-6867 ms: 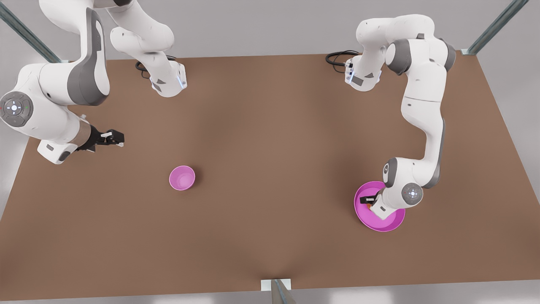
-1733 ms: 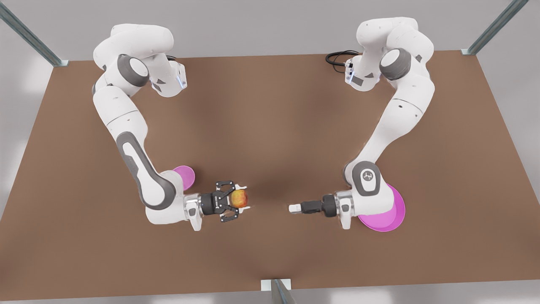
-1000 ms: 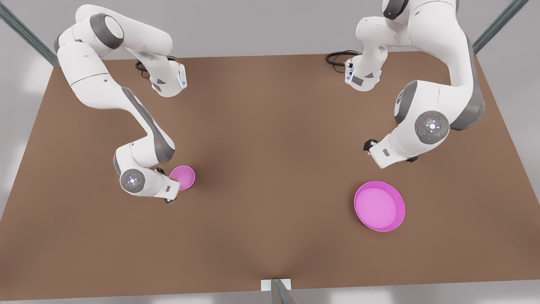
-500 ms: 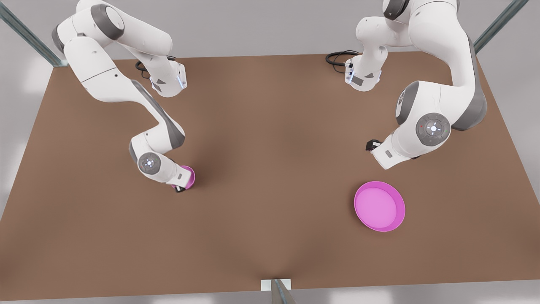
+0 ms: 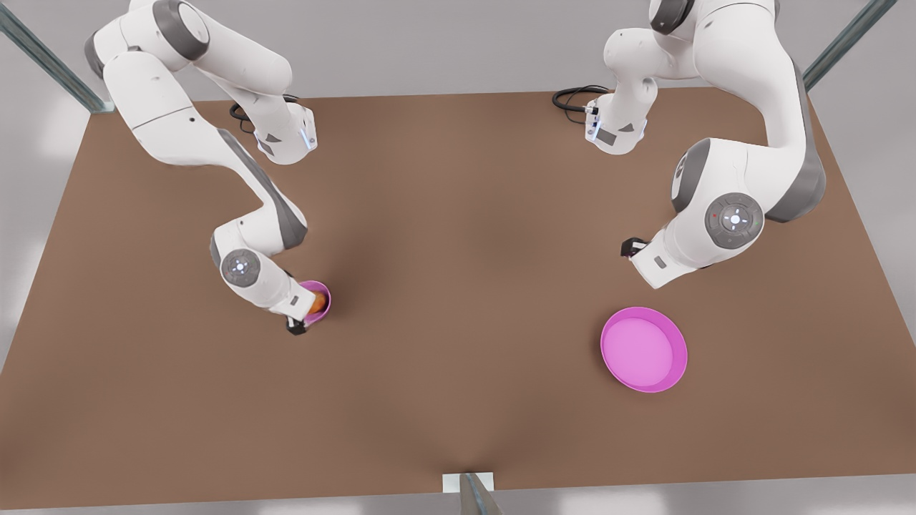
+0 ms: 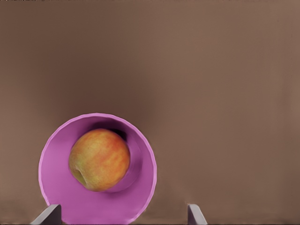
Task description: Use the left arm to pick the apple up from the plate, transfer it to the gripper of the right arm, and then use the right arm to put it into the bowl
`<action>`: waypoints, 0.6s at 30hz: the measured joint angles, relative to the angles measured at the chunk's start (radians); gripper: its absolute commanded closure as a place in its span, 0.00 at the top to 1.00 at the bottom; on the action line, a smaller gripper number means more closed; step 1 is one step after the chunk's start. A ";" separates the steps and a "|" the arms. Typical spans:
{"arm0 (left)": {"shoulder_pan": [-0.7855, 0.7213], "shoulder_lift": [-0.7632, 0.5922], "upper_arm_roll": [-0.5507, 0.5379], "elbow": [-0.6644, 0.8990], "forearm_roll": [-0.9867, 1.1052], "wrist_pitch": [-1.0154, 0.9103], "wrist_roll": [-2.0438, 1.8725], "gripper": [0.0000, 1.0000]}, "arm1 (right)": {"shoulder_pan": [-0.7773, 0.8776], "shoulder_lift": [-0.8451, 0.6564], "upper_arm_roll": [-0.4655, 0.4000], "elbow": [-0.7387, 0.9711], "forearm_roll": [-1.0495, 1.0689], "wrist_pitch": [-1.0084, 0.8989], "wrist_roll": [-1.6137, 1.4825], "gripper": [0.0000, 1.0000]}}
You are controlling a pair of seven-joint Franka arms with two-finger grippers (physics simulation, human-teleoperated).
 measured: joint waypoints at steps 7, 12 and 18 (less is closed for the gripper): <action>-0.004 0.012 0.001 0.031 -0.002 0.000 -0.008 1.00 | 0.082 0.213 -0.128 0.623 0.025 -0.518 0.292 1.00; -0.004 0.017 0.001 0.032 -0.002 0.002 -0.012 1.00 | 0.329 -0.024 -0.458 0.660 0.112 -0.771 0.526 1.00; -0.002 0.023 0.001 0.033 -0.001 0.014 -0.016 1.00 | 0.381 -0.319 -0.550 0.461 0.253 -0.907 0.766 1.00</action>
